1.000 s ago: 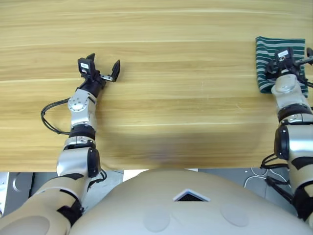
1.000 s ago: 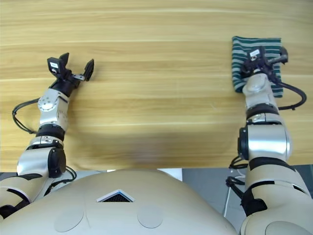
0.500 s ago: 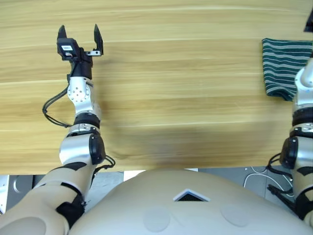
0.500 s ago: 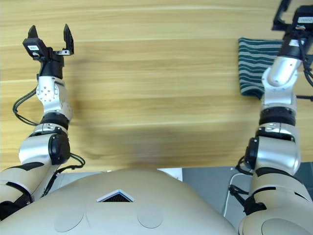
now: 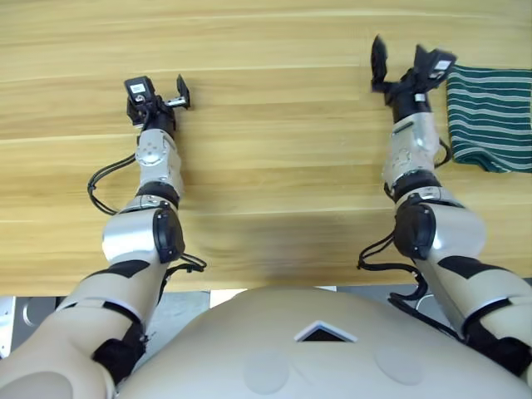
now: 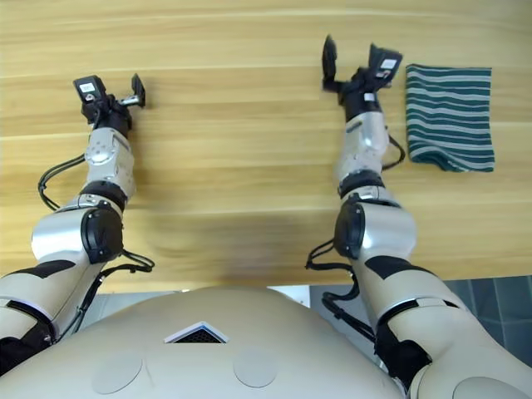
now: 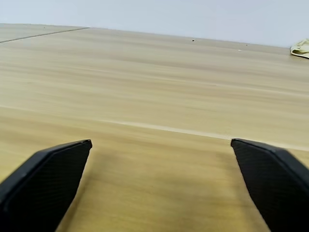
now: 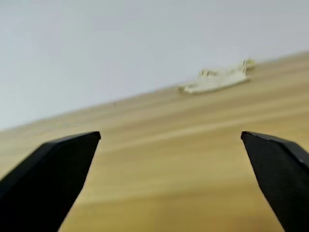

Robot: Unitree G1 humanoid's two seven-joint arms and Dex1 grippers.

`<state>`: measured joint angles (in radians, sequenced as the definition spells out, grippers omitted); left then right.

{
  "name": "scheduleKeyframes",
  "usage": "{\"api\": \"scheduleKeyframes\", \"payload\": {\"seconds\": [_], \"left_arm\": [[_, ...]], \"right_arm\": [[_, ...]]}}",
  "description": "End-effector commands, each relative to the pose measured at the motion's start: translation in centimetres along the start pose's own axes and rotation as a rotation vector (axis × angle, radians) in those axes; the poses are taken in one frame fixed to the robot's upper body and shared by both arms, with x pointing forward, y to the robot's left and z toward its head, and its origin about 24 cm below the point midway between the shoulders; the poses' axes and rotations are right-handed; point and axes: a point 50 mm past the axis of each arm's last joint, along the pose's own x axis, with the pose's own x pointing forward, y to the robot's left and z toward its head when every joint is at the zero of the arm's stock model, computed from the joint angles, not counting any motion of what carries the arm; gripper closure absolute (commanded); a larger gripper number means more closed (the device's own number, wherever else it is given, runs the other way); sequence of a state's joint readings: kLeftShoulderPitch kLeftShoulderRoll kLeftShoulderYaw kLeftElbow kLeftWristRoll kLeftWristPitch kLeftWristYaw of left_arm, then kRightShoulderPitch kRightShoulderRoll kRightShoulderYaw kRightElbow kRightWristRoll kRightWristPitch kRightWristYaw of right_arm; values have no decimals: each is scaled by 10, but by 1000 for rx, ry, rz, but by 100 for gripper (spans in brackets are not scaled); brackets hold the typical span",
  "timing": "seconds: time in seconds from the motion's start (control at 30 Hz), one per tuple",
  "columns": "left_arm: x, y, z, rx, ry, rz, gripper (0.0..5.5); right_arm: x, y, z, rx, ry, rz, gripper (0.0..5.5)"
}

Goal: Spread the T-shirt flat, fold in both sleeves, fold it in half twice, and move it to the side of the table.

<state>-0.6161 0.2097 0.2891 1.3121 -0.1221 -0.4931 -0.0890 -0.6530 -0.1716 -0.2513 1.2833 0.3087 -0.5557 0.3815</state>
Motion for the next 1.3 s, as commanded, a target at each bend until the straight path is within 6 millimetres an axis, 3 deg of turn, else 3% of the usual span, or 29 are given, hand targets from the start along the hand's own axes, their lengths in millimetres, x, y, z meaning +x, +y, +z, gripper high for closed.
{"api": "scheduleKeyframes", "payload": {"seconds": [0.03,0.17,0.37,0.93,1.1,1.3], "left_arm": [[0,0,-6,128,60,6,13],[2,4,-2,238,50,46,13],[5,6,3,284,57,74,13],[4,2,-1,262,70,54,13],[0,3,-9,166,109,37,13],[12,7,32,312,-96,-100,13]], "right_arm": [[-3,3,-14,-264,118,-57,10],[-2,1,-18,-693,182,-159,10],[-5,-1,-24,-1058,198,-197,10],[-8,0,-28,-1118,197,-196,10],[-6,5,-29,-1119,194,-180,10],[-4,12,-29,-1133,185,-150,10]]}}
